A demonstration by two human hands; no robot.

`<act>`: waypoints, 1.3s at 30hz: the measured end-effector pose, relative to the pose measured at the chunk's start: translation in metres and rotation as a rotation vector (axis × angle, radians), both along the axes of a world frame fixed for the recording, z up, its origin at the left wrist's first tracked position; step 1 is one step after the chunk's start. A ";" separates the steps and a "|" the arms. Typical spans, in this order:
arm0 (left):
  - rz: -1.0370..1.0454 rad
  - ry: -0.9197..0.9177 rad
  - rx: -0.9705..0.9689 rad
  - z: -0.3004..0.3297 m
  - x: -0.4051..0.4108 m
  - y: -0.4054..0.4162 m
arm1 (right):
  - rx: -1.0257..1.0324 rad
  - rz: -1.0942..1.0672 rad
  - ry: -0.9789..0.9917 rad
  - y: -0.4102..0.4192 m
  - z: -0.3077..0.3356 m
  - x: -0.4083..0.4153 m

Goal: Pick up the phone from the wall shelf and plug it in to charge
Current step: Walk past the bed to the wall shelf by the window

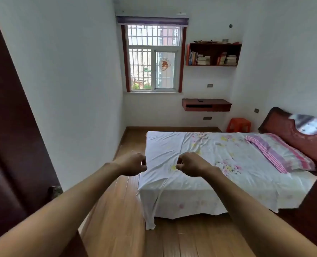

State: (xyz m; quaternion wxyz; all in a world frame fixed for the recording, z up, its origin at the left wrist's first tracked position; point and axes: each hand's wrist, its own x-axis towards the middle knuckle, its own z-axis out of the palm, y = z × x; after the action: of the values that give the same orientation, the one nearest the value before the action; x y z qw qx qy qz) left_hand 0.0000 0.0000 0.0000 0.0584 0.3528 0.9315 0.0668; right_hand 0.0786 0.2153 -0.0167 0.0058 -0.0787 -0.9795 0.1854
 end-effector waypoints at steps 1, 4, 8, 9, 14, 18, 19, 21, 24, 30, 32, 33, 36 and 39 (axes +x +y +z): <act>0.018 -0.021 -0.008 -0.002 -0.005 0.004 | -0.015 0.002 -0.015 0.005 -0.004 -0.010; 0.080 -0.047 -0.038 -0.005 -0.032 0.011 | -0.077 0.061 -0.068 0.016 -0.014 -0.044; 0.113 -0.077 -0.060 -0.013 -0.079 0.017 | -0.159 0.179 -0.104 0.009 -0.026 -0.097; 0.117 -0.075 -0.067 -0.017 -0.095 0.019 | -0.157 0.189 -0.099 0.009 -0.029 -0.113; 0.121 -0.091 -0.049 -0.031 -0.181 0.039 | -0.092 0.166 -0.085 0.022 -0.041 -0.204; 0.116 -0.113 -0.017 -0.039 -0.267 0.056 | -0.045 0.123 -0.091 0.045 -0.040 -0.284; 0.119 -0.119 -0.020 -0.039 -0.289 0.060 | -0.040 0.115 -0.094 0.051 -0.038 -0.304; 0.128 -0.131 -0.034 -0.039 -0.331 0.066 | -0.043 0.094 -0.086 0.061 -0.034 -0.342; 0.122 -0.117 -0.007 -0.041 -0.389 0.077 | -0.039 0.072 -0.047 0.072 -0.035 -0.398; 0.086 -0.125 -0.020 -0.058 -0.478 0.094 | -0.035 0.043 -0.069 0.082 -0.050 -0.494; 0.094 -0.125 0.004 -0.062 -0.511 0.098 | -0.035 0.055 -0.067 0.085 -0.055 -0.530; 0.098 -0.124 0.005 -0.064 -0.529 0.099 | -0.037 0.065 -0.066 0.087 -0.057 -0.550; 0.108 -0.128 -0.002 -0.068 -0.584 0.100 | -0.055 0.107 -0.043 0.093 -0.065 -0.615; 0.157 -0.139 -0.014 -0.063 -0.642 0.093 | -0.062 0.145 -0.051 0.092 -0.069 -0.681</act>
State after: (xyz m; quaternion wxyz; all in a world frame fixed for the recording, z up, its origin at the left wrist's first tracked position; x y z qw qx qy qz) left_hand -0.6420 0.0931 -0.0634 0.1199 0.2729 0.9504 0.0888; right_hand -0.6027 0.3075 -0.0855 -0.0351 -0.0126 -0.9763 0.2132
